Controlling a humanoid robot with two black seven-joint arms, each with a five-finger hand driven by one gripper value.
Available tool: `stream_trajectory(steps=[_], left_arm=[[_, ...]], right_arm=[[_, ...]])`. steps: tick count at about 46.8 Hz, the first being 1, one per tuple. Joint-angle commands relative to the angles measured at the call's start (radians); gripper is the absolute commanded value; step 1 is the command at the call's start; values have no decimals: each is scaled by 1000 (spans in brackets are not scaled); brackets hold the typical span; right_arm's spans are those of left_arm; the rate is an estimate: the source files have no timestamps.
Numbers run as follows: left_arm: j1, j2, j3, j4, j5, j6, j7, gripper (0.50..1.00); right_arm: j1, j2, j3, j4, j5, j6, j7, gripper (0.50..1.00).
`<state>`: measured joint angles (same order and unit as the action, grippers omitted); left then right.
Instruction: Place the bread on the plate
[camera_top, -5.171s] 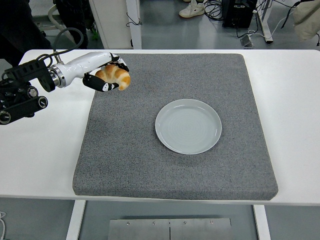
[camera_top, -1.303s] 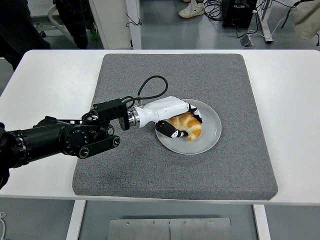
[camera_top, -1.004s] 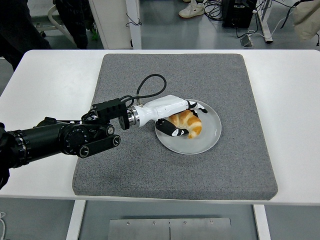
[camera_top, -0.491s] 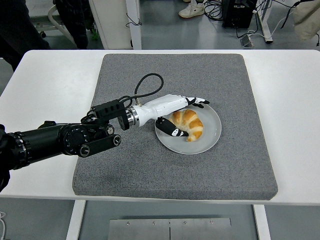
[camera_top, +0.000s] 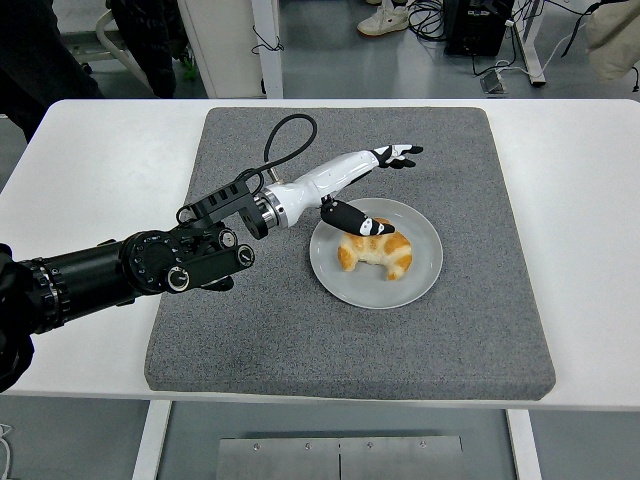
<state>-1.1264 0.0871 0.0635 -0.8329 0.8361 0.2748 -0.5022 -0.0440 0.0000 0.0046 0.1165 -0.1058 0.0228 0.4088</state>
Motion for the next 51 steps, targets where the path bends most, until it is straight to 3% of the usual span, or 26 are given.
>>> stream_trajectory(steps=[1, 12, 22, 42, 51], left_arm=[[4, -1, -45, 0, -17, 0, 8, 895], [-13, 5, -132, 6, -199, -12, 68, 893], [-21, 5, -255, 78, -383, -16, 145, 907], [10, 19, -482, 147, -607, -19, 149, 925], [56, 20, -576, 164, -703, -95, 151, 925]], right_arm=[[1, 0, 0, 0, 0, 0, 1, 1000], [4, 0, 0, 0, 0, 0, -1, 1000], [6, 0, 0, 0, 0, 0, -1, 1000], [6, 0, 2, 15, 2, 6, -1, 1000], [6, 0, 2, 15, 1, 5, -1, 1000]])
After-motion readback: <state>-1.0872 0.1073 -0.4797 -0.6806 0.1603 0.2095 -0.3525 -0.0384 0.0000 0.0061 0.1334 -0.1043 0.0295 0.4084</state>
